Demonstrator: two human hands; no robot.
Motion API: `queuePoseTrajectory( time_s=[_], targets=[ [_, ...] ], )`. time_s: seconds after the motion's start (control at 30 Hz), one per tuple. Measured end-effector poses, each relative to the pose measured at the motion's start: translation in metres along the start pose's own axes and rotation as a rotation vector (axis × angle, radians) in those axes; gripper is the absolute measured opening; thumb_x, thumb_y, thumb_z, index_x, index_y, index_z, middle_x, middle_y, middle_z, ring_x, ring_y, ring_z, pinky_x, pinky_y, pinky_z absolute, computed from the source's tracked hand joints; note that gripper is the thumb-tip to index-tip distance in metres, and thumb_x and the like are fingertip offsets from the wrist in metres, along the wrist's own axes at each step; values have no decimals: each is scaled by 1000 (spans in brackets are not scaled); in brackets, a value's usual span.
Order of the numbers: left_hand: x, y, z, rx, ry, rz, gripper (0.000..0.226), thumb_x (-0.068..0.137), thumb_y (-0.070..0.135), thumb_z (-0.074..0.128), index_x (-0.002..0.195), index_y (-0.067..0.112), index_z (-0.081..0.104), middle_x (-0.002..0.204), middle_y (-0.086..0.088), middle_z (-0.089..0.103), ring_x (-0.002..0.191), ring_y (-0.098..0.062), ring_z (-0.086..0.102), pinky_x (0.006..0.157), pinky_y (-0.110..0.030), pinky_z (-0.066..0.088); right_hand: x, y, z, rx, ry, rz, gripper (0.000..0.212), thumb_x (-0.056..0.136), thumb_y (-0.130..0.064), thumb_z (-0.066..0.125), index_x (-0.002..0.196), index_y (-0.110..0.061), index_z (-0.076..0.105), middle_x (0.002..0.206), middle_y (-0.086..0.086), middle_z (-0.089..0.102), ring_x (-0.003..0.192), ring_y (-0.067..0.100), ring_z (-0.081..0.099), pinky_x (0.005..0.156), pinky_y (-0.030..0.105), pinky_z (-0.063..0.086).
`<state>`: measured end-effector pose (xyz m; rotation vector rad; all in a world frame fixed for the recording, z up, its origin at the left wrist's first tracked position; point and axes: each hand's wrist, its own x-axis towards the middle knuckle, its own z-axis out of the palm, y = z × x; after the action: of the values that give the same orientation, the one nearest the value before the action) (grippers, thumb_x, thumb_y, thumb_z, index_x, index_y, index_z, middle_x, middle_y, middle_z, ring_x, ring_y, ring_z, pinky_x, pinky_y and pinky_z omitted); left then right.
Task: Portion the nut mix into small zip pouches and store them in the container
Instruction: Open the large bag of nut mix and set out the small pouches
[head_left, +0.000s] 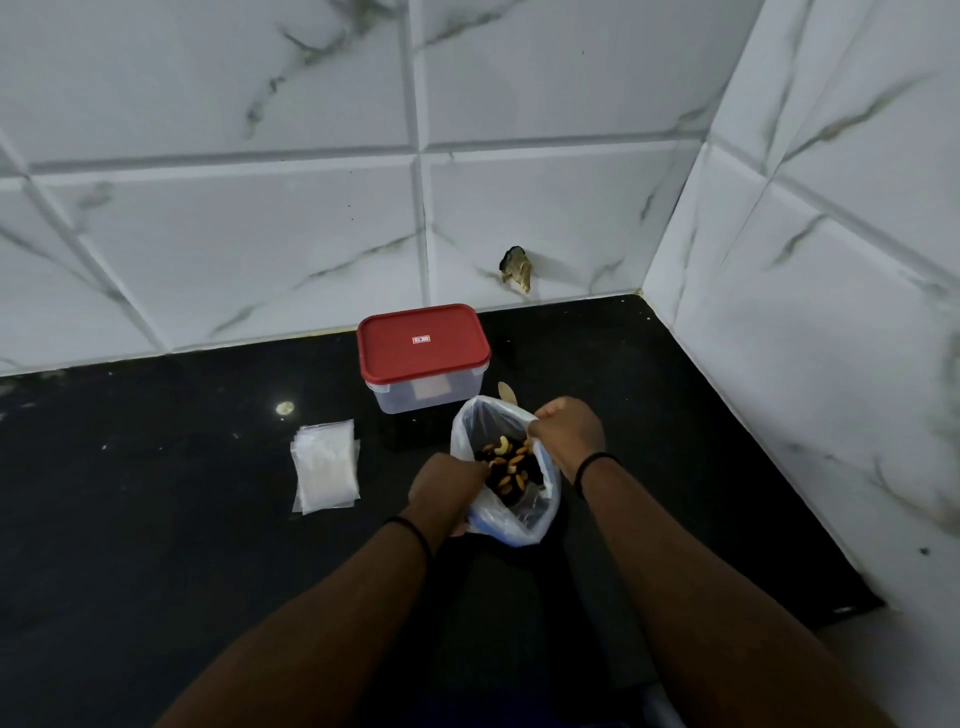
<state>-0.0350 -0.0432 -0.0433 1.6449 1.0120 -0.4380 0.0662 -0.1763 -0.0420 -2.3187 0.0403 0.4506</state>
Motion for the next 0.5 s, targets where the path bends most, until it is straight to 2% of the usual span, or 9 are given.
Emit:
queuePoseTrajectory(
  time_s=[0.03, 0.1, 0.17, 0.23, 0.3, 0.37, 0.5],
  targets=[
    [-2, -1, -1, 84, 23, 21, 45, 95, 30, 62, 131, 6, 52, 114, -14, 63, 102, -28, 66, 89, -42, 57, -1, 1, -1, -9, 4, -10, 17, 82, -19, 73, 98, -15, 72, 97, 6, 72, 95, 23, 68, 88, 39, 56],
    [-1, -4, -3, 202, 76, 62, 38, 98, 28, 57, 127, 4, 56, 118, -15, 64, 106, -29, 65, 89, -38, 55, -4, 4, -3, -1, 26, -31, 19, 81, -28, 78, 94, -15, 72, 92, 5, 73, 89, 21, 69, 84, 38, 58],
    [3, -4, -7, 185, 137, 134, 34, 98, 20, 53, 123, -3, 60, 120, -20, 65, 110, -35, 64, 91, -42, 55, -6, 6, -6, 34, 53, -32, 25, 79, -35, 80, 88, -15, 70, 85, 5, 73, 82, 21, 70, 78, 39, 60],
    [9, -2, -13, 127, 209, 122, 33, 97, 16, 54, 121, -5, 61, 119, -23, 65, 111, -37, 64, 91, -43, 55, -5, 7, -9, 47, 70, -15, 28, 77, -37, 82, 87, -13, 71, 82, 7, 73, 78, 23, 72, 75, 43, 62],
    [8, 2, -20, 85, 287, 71, 36, 93, 22, 64, 119, -3, 62, 117, -21, 66, 107, -35, 64, 83, -36, 53, -6, 6, -11, 48, 81, 6, 28, 76, -36, 82, 87, -12, 73, 80, 8, 74, 75, 25, 73, 73, 44, 62],
    [12, 3, -24, -4, 329, 102, 44, 87, 31, 74, 115, -1, 64, 112, -20, 68, 102, -34, 66, 77, -36, 52, -9, 5, -11, -8, 112, -8, 26, 76, -34, 82, 86, -12, 73, 78, 7, 73, 74, 24, 72, 73, 39, 61],
    [17, 7, -24, -40, 376, 172, 46, 87, 43, 72, 106, 2, 67, 105, -15, 70, 89, -26, 65, 65, -31, 46, -20, 2, -2, -195, 170, -124, 27, 78, -40, 80, 78, -15, 71, 71, 2, 69, 71, 21, 67, 61, 29, 49]
  ],
)
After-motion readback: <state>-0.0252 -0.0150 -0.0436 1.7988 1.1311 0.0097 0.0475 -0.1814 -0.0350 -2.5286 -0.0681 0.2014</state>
